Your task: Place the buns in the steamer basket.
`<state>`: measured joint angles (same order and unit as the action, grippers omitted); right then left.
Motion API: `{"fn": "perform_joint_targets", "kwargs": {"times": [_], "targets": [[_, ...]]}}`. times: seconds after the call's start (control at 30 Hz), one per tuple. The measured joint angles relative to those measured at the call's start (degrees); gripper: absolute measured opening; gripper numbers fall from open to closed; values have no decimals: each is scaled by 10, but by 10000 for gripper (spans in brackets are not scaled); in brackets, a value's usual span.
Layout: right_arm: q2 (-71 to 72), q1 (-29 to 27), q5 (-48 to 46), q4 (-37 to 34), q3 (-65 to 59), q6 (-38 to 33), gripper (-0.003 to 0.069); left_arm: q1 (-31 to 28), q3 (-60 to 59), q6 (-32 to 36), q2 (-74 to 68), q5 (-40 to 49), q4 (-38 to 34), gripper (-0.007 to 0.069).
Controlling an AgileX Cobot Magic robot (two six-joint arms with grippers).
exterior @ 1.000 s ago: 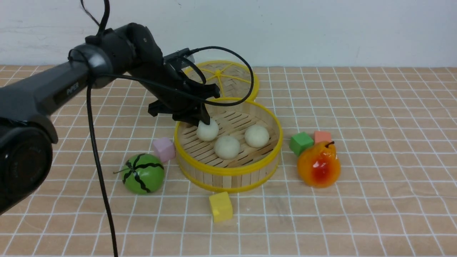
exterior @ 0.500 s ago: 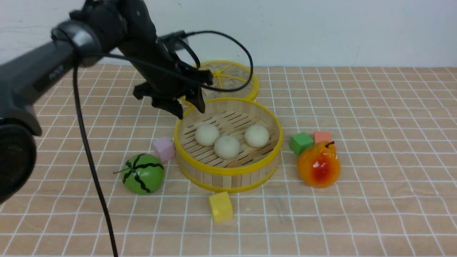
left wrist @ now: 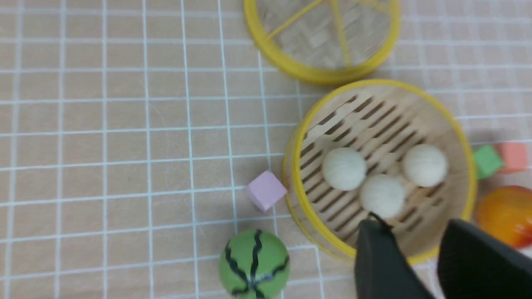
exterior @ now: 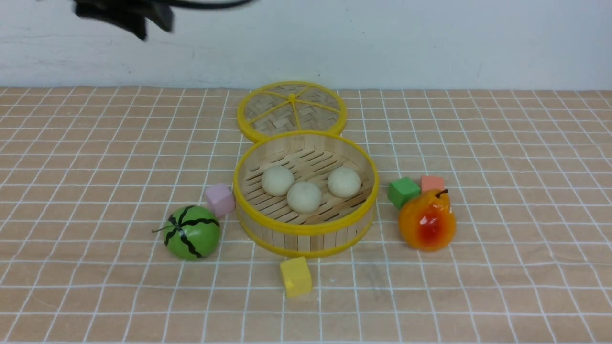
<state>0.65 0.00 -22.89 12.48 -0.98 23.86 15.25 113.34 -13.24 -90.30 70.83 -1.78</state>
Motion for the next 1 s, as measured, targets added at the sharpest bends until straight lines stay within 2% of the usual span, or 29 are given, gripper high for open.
{"fn": "perform_joint_targets", "kwargs": {"times": [0.13, 0.3, 0.33, 0.43, 0.47, 0.5, 0.63, 0.8, 1.0], "targets": [[0, 0, 0, 0, 0, 0, 241, 0, -113, 0, 140, 0, 15, 95], [0, 0, 0, 0, 0, 0, 241, 0, -272, -1, 302, -1, 25, 41], [0, 0, 0, 0, 0, 0, 241, 0, -335, -1, 352, -9, 25, 32], [0, 0, 0, 0, 0, 0, 241, 0, -485, -5, 492, -78, 15, 23], [0, 0, 0, 0, 0, 0, 241, 0, -503, -7, 510, -89, 13, 22], [0, 0, 0, 0, 0, 0, 241, 0, -576, -13, 583, -135, 4, 21], [0, 0, 0, 0, 0, 0, 241, 0, -725, -19, 753, -214, -11, 20], [0, 0, 0, 0, 0, 0, 241, 0, -801, -58, 854, -240, -3, 20], [0, 0, 0, 0, 0, 0, 241, 0, -813, -74, 859, -259, 7, 20]]}}
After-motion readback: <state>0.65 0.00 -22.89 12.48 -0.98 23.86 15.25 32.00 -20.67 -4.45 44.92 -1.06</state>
